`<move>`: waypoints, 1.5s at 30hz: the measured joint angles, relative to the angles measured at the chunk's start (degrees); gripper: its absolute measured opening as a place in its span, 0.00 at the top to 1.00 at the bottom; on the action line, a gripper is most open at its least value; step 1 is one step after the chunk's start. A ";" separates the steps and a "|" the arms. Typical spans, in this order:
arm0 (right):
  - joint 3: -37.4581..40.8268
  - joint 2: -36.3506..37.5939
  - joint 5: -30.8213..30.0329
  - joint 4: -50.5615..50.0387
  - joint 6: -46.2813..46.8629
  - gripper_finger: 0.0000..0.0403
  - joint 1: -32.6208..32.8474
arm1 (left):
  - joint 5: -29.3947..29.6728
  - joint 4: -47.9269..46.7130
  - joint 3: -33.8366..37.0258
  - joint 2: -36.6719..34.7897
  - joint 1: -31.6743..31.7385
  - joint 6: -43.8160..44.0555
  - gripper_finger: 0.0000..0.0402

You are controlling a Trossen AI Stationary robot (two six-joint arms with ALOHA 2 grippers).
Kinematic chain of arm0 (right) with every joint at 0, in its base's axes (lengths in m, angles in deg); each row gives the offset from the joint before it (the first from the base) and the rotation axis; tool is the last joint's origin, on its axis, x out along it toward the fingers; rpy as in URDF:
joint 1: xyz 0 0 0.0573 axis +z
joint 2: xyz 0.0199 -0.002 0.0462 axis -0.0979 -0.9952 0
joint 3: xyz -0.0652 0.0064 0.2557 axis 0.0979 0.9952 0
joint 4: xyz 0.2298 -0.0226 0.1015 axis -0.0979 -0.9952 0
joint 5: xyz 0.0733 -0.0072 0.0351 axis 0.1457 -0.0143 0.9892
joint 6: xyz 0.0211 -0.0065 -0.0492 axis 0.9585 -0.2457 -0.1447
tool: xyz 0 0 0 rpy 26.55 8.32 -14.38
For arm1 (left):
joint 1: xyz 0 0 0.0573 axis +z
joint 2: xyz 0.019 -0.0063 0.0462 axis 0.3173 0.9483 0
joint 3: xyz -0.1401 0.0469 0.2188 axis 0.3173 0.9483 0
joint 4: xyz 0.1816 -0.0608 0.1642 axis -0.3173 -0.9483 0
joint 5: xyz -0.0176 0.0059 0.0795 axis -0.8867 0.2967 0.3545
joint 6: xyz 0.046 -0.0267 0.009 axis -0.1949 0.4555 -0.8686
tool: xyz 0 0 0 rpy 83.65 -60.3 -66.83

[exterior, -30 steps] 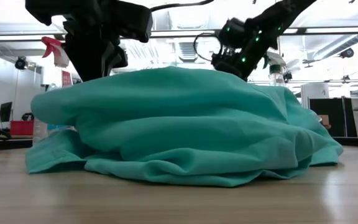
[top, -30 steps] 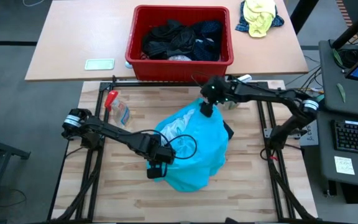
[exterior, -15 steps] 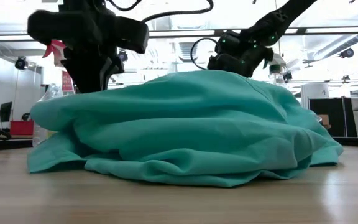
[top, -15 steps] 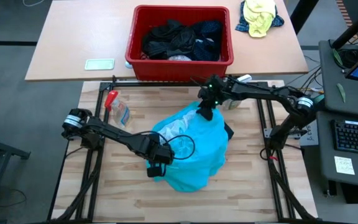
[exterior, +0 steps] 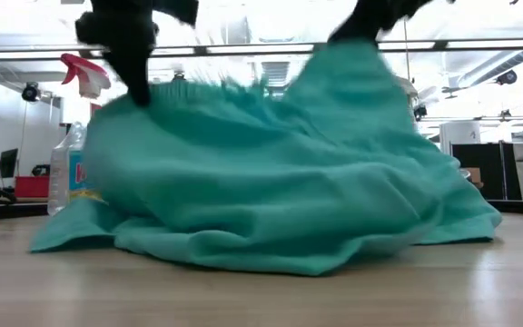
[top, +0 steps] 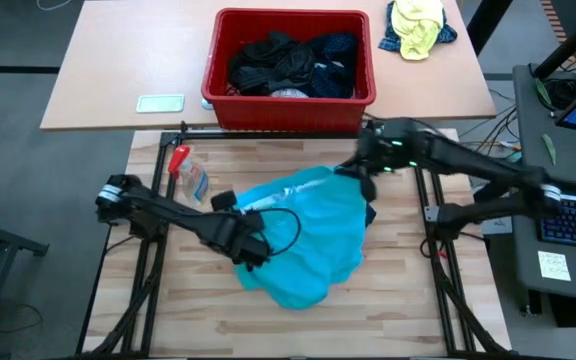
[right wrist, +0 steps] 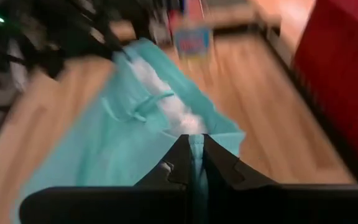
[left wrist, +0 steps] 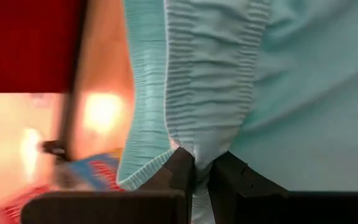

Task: Fold Laundry from Bin
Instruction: Fold the light blue shorts

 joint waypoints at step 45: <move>-29.73 2.28 -34.41 -20.58 3.88 0.97 27.72 | 33.23 0.92 -48.56 3.58 -14.93 -28.42 0.99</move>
